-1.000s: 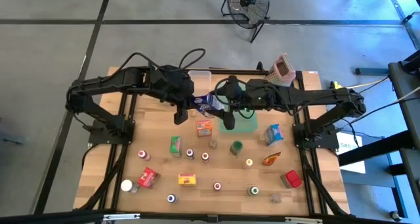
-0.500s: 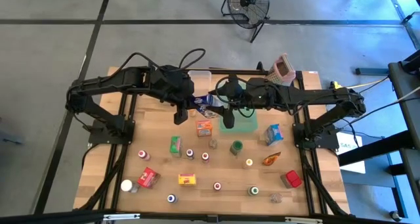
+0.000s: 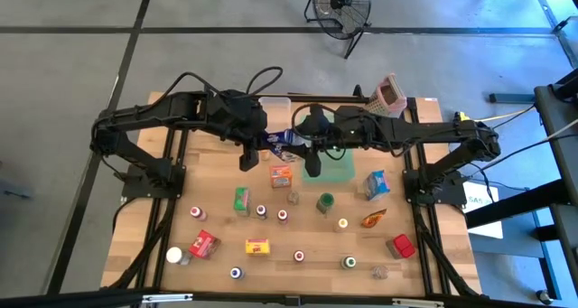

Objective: Pick & Place Kitchen Items
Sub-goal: Put the blue cereal box into the blue bin

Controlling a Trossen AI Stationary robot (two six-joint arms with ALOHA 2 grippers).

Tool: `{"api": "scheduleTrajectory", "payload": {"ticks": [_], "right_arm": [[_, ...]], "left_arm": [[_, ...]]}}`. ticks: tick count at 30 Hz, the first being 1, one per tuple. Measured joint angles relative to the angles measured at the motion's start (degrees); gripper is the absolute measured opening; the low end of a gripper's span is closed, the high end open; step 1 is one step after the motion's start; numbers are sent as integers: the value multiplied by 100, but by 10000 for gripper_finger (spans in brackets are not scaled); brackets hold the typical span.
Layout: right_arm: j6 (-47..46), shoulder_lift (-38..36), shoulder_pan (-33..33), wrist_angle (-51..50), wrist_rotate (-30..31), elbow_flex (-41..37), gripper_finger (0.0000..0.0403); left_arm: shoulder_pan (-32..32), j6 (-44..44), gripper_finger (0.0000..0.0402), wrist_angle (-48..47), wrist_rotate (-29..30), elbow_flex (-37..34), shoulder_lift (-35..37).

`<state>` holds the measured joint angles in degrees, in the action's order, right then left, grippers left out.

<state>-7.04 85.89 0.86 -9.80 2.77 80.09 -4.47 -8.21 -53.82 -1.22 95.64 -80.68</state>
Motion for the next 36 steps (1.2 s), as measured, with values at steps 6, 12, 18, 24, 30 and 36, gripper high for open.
{"api": "scheduleTrajectory", "payload": {"ticks": [6,12,18,24,30,36], "right_arm": [[2,7,-9,121,-2,0,201],[30,7,-13,115,-1,0,201],[126,7,-15,104,-1,0,198],[156,7,-16,104,2,0,173],[152,7,-15,126,-1,0,139],[153,7,-12,135,-22,0,116]], "left_arm": [[-2,84,74,-3,3,0,0],[-2,105,74,-2,3,0,0],[-2,140,74,0,3,0,-1],[-2,132,74,-2,-9,0,0],[-2,142,74,-2,-16,0,0],[-2,149,75,-1,-13,0,0]]}}
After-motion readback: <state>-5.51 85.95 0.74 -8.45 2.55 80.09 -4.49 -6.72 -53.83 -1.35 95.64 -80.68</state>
